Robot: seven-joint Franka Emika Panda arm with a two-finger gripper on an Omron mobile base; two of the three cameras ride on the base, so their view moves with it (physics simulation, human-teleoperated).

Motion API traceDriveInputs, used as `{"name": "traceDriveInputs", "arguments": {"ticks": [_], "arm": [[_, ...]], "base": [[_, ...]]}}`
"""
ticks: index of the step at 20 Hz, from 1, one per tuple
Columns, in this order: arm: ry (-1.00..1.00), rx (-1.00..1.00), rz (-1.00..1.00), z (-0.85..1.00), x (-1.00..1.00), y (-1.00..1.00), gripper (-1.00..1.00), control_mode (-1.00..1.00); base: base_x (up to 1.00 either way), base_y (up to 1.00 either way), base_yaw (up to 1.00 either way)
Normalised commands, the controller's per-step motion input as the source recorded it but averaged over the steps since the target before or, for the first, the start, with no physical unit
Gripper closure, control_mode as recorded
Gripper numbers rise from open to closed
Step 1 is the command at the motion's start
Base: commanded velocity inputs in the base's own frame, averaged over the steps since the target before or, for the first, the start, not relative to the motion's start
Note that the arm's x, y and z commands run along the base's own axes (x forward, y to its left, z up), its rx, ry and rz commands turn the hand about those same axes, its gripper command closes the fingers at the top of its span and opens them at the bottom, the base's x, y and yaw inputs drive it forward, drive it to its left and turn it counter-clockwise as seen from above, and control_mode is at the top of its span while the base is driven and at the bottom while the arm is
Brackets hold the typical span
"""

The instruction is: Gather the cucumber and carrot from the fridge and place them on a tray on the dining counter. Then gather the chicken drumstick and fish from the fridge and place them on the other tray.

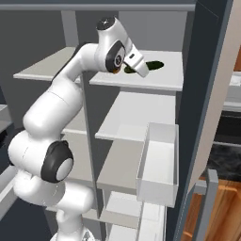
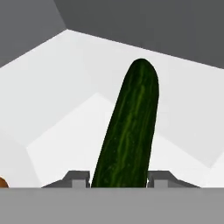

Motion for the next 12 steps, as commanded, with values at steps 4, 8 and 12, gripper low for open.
{"name": "traceDriveInputs", "arguments": {"ticks": [4, 8, 12], "arm": [[-0.24, 0.0, 0.0, 0.1, -0.96, 0.28, 1.0, -1.0], [-0.11, 0.0, 0.0, 0.1, -0.89, 0.31, 1.0, -1.0], [-0.03, 0.0, 0.0, 0.16, -0.92, 0.38, 1.0, -1.0]], "base": [[0.0, 0.0, 0.0], [0.0, 0.0, 0.0], [0.0, 0.0, 0.0]]}}
